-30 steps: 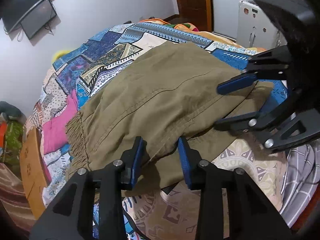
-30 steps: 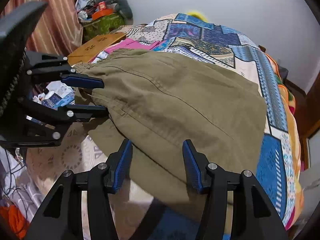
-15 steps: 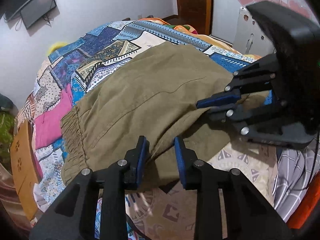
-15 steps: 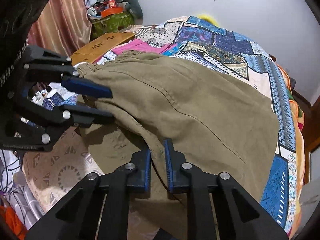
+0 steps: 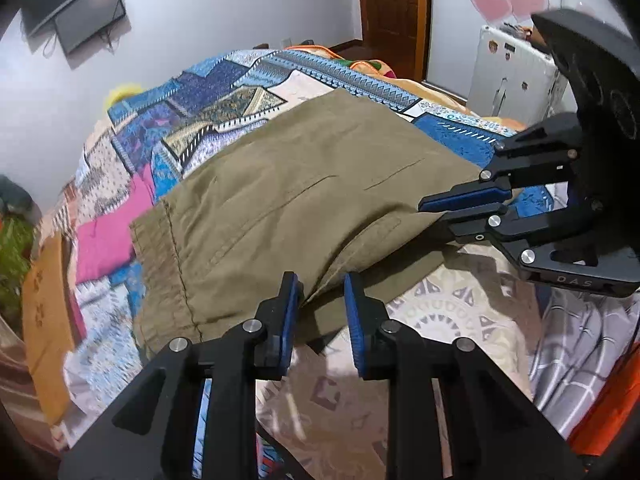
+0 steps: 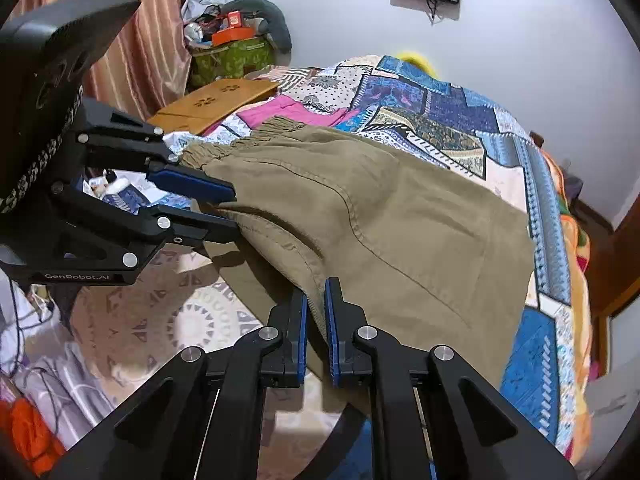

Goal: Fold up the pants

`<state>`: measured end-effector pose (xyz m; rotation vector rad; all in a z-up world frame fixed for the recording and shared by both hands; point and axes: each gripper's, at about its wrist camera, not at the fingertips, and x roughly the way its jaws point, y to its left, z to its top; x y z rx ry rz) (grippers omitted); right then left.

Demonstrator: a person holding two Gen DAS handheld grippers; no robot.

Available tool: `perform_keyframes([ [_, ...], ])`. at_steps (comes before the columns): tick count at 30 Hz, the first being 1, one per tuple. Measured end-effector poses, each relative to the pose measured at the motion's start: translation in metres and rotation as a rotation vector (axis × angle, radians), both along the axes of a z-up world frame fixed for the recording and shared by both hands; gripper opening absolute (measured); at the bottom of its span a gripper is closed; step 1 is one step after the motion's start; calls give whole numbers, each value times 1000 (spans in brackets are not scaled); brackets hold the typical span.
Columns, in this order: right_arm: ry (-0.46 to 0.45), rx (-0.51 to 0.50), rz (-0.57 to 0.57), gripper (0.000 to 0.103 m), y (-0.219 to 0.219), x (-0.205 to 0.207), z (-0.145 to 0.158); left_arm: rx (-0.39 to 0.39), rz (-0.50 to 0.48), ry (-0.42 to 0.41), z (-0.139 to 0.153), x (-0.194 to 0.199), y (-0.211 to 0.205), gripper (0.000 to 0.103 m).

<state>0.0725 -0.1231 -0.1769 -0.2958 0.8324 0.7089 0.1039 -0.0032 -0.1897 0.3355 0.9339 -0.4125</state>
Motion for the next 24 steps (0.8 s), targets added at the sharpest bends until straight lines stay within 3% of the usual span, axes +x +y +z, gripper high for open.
perform_keyframes([
  [7, 61, 18, -26, 12, 1, -4, -14, -74, 81, 56, -9, -8, 20, 24],
  [14, 65, 20, -37, 19, -8, -9, -7, -124, 219, -6, 17, -12, 61, 25],
  [16, 54, 23, -52, 21, -16, -11, -2, -121, 271, -20, 20, -7, 75, 29],
  [18, 41, 29, -86, 22, -26, -10, 3, -119, 321, -20, 20, -1, 86, 42],
  [22, 18, 49, -191, 36, -54, -6, 10, -174, 410, 31, 10, 15, 109, 49],
  [24, 3, 56, -256, 36, -71, -3, 11, -186, 451, 59, 3, 21, 115, 65],
])
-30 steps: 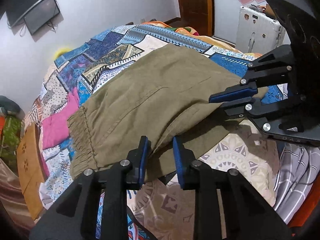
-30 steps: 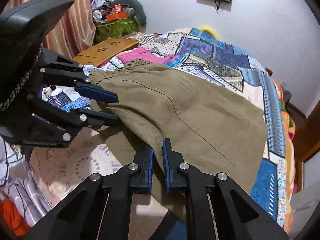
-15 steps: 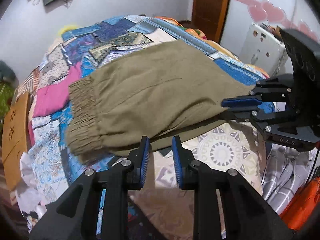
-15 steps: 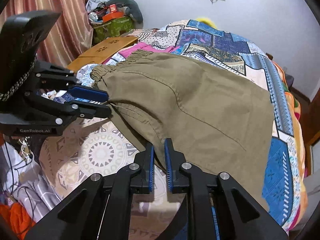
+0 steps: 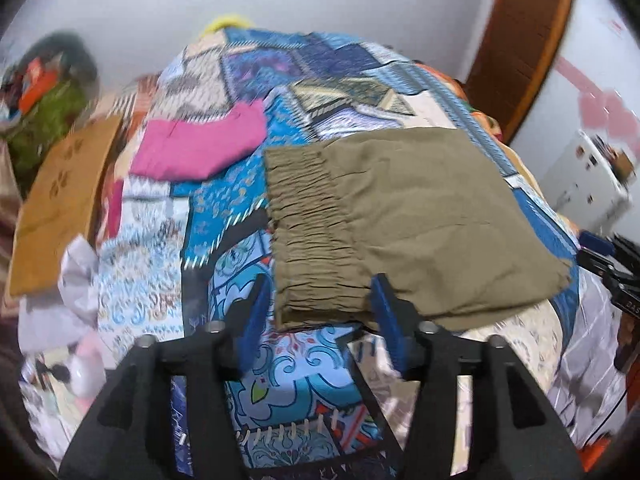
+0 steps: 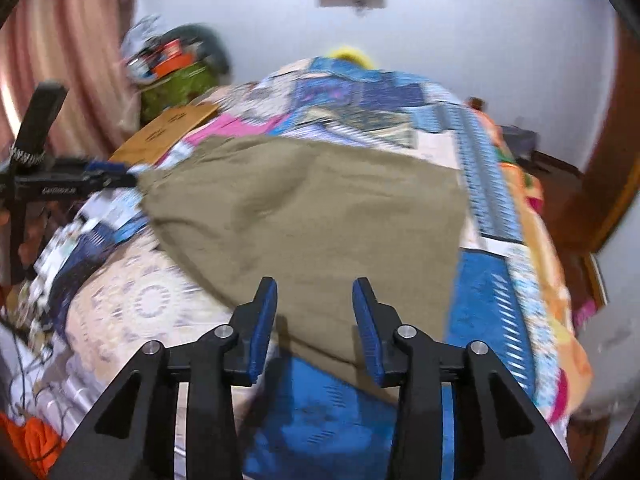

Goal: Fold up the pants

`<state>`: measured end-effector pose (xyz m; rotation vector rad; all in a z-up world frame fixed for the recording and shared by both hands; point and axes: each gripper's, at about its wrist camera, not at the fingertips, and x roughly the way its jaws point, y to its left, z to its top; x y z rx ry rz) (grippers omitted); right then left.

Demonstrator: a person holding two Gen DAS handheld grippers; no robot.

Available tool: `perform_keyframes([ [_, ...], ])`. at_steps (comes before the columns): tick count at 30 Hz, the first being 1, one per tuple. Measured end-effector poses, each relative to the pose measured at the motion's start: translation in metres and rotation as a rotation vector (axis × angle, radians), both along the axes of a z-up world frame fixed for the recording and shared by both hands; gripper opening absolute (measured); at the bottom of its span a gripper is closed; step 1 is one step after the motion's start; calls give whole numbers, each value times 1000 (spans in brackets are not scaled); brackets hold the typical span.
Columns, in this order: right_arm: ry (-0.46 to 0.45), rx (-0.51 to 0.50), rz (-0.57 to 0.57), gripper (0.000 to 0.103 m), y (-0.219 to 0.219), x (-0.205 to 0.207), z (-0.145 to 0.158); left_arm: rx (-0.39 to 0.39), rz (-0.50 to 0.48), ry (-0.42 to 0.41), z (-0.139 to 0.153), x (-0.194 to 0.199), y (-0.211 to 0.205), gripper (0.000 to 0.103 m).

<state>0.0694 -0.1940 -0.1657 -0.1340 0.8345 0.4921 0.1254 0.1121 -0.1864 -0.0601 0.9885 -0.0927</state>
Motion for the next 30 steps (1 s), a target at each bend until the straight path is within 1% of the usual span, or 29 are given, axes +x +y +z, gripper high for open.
perform_keyframes([
  [2, 10, 3, -62, 36, -17, 4, -1, -22, 47, 32, -9, 5, 5, 71],
  [4, 30, 10, -127, 36, -34, 8, -6, -57, 52, 45, -15, 7, 6, 71],
  [7, 82, 42, -213, 36, -54, 13, -17, -67, 49, 47, -20, 9, 1, 70],
  [8, 102, 59, -237, 36, -59, 14, -22, -68, 43, 43, -20, 9, 0, 60],
  [9, 120, 72, -250, 36, -61, 15, -26, -75, 32, 44, -20, 10, -3, 52],
  [10, 141, 90, -264, 36, -64, 16, -30, -56, 32, 37, -19, 10, -6, 52],
  [12, 165, 128, -277, 36, -63, 16, -36, -15, 23, 12, -15, 7, -11, 47],
  [13, 178, 137, -273, 36, -60, 16, -40, 13, 22, 0, -11, 5, -13, 46],
  [14, 187, 131, -267, 36, -57, 15, -43, 25, 24, -11, -8, 3, -14, 45],
  [16, 204, 90, -253, 36, -50, 13, -52, 43, 26, -29, -4, -1, -15, 44],
  [17, 211, 73, -245, 35, -48, 12, -56, 50, 27, -32, -3, -3, -14, 41],
  [18, 205, 62, -244, 35, -47, 10, -59, 72, 40, -35, -4, -4, -14, 20],
  [19, 200, 55, -243, 35, -47, 8, -61, 136, 72, -22, -8, -5, -13, 18],
  [20, 199, 48, -241, 34, -47, 7, -62, 152, 90, -9, -13, -5, -10, 15],
  [21, 204, 45, -240, 34, -47, 6, -62, 130, 98, 5, -19, -6, -4, 15],
  [22, 211, 47, -239, 34, -49, 6, -64, 78, 114, 37, -27, -8, 6, 15],
  [24, 233, 63, -238, 34, -53, 6, -67, 28, 126, 81, -41, -13, 17, 14],
  [27, 254, 79, -240, 34, -57, 6, -70, 30, 133, 90, -46, -19, 21, 15],
  [30, 266, 79, -229, 34, -60, 5, -68, 40, 128, 66, -33, -17, 24, 16],
])
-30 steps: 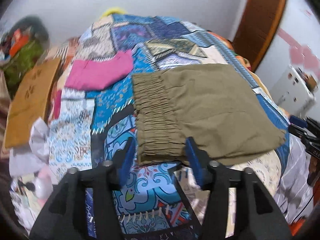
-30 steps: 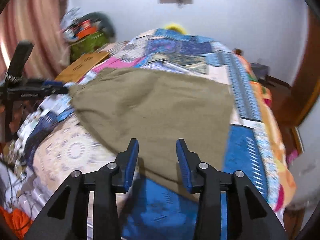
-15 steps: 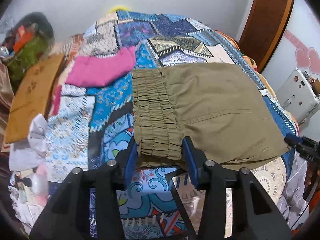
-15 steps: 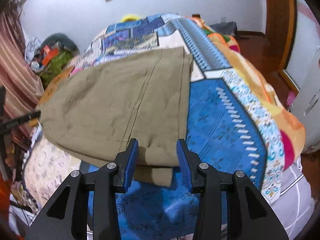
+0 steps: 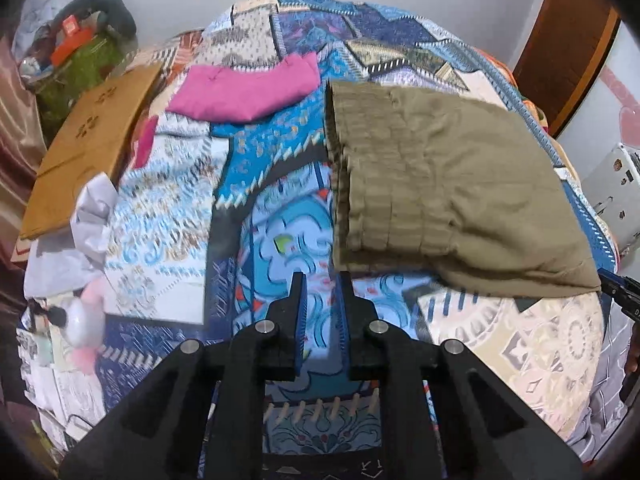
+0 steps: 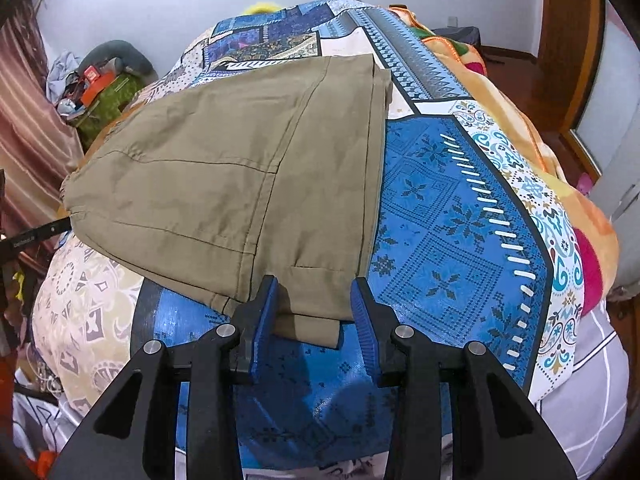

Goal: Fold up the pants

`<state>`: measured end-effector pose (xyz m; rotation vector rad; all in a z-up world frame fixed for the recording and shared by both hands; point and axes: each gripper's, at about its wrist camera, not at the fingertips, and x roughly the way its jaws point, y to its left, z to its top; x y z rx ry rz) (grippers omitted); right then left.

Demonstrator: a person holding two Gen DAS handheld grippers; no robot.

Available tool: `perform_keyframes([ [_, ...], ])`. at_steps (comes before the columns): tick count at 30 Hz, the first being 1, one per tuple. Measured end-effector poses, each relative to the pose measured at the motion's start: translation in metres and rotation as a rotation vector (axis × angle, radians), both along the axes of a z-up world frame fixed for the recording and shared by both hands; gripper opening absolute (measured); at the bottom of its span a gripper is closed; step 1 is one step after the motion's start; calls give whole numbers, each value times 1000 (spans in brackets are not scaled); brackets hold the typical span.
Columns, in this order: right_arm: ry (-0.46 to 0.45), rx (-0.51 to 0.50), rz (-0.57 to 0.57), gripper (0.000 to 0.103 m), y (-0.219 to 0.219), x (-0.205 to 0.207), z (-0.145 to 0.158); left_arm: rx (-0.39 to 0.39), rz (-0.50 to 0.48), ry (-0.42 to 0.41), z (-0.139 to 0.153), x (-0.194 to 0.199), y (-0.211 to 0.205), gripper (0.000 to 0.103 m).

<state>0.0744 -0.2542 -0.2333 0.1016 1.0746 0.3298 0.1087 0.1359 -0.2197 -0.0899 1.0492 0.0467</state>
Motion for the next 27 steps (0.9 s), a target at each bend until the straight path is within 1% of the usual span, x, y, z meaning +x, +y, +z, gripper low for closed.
perform_keyframes([
  [1, 3, -2, 6, 34, 1, 0, 1, 6, 1, -12, 6, 2, -1, 17],
  [2, 6, -6, 16, 34, 1, 1, 3, 11, 2, -24, 12, 4, 0, 23],
  [3, 5, -11, 27, 34, 1, 3, 6, 16, 3, -38, 18, 8, 0, 33],
  [4, 1, -18, 35, 34, 0, 4, 9, 25, 7, -55, 26, 12, 1, 38],
  [5, -7, -30, 42, 34, 0, 6, 13, 30, 8, -75, 33, 17, 2, 48],
  [6, -21, -42, 44, 34, -1, 8, 17, 28, 8, -93, 39, 21, 3, 56],
  [7, -37, -52, 42, 34, -2, 11, 21, 24, 8, -113, 47, 28, 3, 58],
  [10, -87, -53, 28, 35, -9, 26, 35, 18, -1, -142, 60, 50, 1, 60],
  [12, -117, -53, 11, 35, -13, 42, 44, 25, -11, -148, 63, 64, -3, 65],
  [15, -155, -59, 0, 36, -16, 64, 51, 52, -30, -138, 60, 92, -10, 66],
  [18, -185, -68, -3, 37, -14, 94, 55, 37, -51, -111, 52, 118, -14, 66],
  [20, -191, -66, -7, 39, -14, 116, 54, 34, -55, -93, 44, 131, -14, 67],
  [23, -180, -63, -13, 39, -14, 149, 46, 22, -62, -56, 29, 151, -14, 67],
  [27, -151, -56, -8, 39, -9, 189, 27, -4, -69, -4, 7, 169, -11, 67],
])
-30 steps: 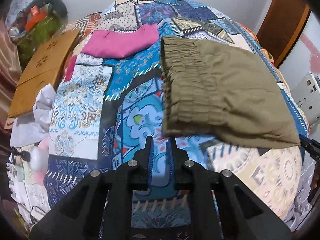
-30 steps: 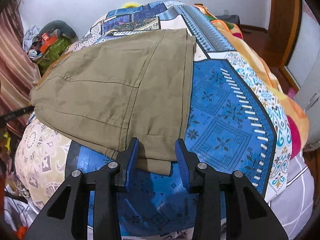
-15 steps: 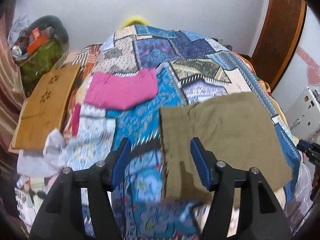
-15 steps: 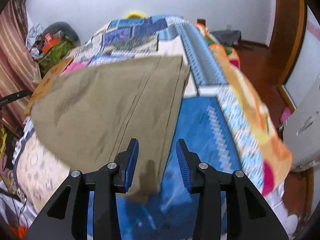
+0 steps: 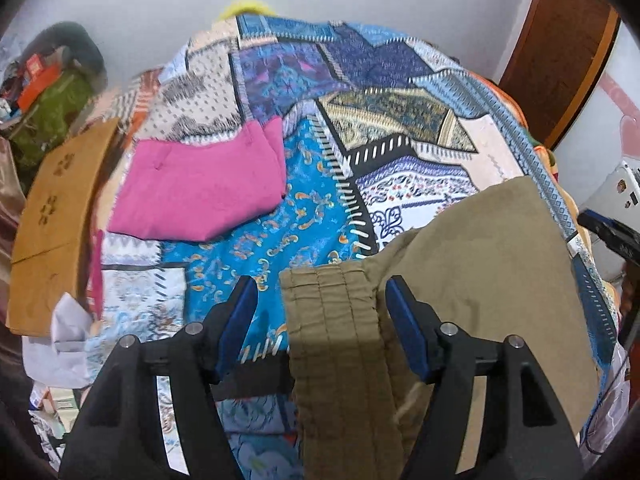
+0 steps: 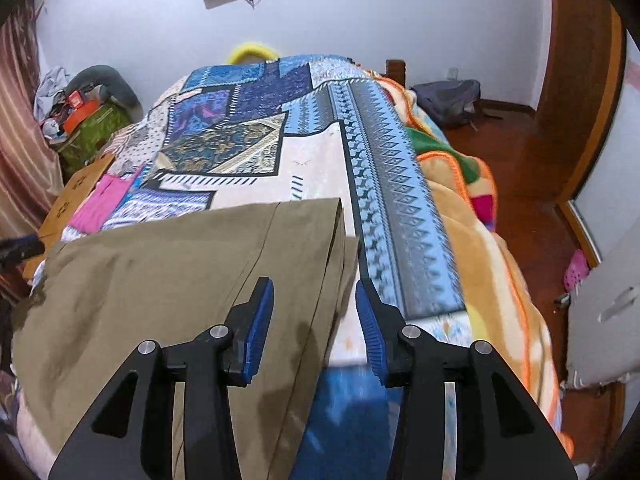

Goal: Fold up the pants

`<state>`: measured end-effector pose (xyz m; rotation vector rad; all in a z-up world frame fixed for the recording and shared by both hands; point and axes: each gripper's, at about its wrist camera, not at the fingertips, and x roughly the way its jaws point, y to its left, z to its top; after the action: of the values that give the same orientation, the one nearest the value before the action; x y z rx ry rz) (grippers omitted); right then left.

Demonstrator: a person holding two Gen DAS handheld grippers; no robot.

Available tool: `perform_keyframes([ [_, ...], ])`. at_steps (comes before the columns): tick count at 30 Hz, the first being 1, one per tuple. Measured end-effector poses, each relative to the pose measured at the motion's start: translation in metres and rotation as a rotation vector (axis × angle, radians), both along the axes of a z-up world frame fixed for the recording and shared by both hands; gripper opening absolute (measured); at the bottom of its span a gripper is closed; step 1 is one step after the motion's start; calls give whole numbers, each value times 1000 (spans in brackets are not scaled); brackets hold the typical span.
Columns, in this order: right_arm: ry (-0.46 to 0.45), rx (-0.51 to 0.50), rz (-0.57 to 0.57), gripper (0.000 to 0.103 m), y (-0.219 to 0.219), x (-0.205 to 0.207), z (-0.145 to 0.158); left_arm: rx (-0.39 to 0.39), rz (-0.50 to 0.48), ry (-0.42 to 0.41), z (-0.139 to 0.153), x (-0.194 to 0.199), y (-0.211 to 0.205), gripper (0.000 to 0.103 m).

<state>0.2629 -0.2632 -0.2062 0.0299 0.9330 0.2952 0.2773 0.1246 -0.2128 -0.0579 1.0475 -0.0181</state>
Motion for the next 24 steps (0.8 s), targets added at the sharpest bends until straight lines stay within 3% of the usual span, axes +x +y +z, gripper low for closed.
perform_keyframes([
  [9, 59, 9, 17, 38, 13, 66, -41, -132, 53, 27, -30, 10, 18, 69],
  [12, 114, -21, 40, 16, 23, 74, -59, -117, 77, 6, -32, 9, 20, 69],
  [18, 76, -149, 62, 15, 34, 61, -64, -84, 156, 17, -38, 10, 19, 69],
  [24, 83, -237, 83, 15, 40, 54, -44, -18, 114, 16, -17, 2, 10, 68],
])
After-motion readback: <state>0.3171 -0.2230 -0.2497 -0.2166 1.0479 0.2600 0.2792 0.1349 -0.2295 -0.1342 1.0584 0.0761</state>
